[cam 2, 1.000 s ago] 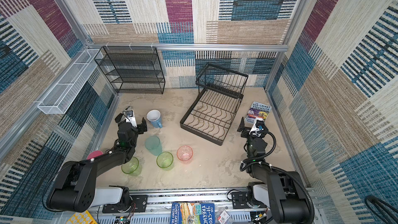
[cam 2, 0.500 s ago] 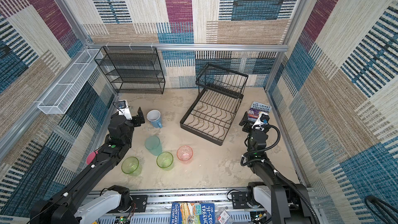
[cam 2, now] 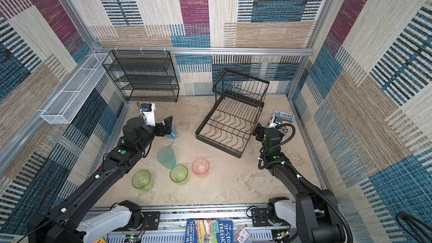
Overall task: Load cups into a dish rack
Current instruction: Rotate the dish rack at the top-center of the table.
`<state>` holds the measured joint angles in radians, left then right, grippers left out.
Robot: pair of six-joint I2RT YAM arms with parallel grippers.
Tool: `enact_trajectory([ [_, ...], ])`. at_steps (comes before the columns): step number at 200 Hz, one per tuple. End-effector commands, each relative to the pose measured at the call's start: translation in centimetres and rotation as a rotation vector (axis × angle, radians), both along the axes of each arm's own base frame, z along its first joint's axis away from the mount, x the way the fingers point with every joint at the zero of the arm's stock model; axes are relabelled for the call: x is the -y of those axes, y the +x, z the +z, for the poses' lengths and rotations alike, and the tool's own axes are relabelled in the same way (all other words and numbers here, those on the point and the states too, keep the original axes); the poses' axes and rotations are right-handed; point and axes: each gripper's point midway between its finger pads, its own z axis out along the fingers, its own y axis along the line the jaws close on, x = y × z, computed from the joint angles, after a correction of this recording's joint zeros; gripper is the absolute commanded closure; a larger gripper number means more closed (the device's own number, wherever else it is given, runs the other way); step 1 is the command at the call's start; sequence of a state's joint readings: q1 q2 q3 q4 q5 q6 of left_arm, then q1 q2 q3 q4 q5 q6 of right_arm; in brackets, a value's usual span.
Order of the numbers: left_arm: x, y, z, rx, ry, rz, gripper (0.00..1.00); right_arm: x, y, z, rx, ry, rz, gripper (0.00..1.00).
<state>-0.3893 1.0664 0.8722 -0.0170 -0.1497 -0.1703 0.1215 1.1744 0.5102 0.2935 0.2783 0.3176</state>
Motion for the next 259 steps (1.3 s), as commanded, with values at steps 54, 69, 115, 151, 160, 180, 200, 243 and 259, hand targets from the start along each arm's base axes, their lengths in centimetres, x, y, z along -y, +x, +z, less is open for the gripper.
enact_trajectory([
  [54,2.2,-0.5,-0.4,-0.061,-0.06,-0.096,0.02,-2.7,1.7,-5.4,-0.278,0.001,0.098,0.07],
  [69,2.4,-0.5,-0.5,-0.064,-0.059,-0.101,0.02,-2.8,1.9,-6.4,-0.312,-0.014,0.1,0.09],
  [115,2.5,-0.5,-0.5,-0.065,-0.053,-0.102,0.02,-3.1,2.9,-7.8,-0.377,-0.066,0.118,0.12],
  [151,2.3,-0.5,-0.6,-0.067,-0.047,-0.094,0.02,-2.4,3.0,-8.6,-0.418,-0.104,0.085,0.12],
  [160,2.4,-0.5,-0.7,-0.07,-0.045,-0.095,0.03,-2.1,3.0,-8.8,-0.427,-0.118,0.073,0.12],
  [180,2.3,-0.5,-0.8,-0.071,-0.043,-0.091,0.02,-1.9,3.4,-8.8,-0.433,-0.139,0.064,0.12],
  [200,2.2,-0.5,-0.8,-0.07,-0.043,-0.089,0.03,-1.5,3.8,-8.9,-0.441,-0.159,0.049,0.13],
  [243,2.3,-0.4,-1.0,-0.078,-0.039,-0.09,0.03,-0.1,4.7,-8.6,-0.444,-0.159,0.023,0.14],
  [259,2.3,-0.4,-1.0,-0.076,-0.04,-0.089,0.02,0.7,4.9,-8.3,-0.436,-0.148,0.009,0.14],
])
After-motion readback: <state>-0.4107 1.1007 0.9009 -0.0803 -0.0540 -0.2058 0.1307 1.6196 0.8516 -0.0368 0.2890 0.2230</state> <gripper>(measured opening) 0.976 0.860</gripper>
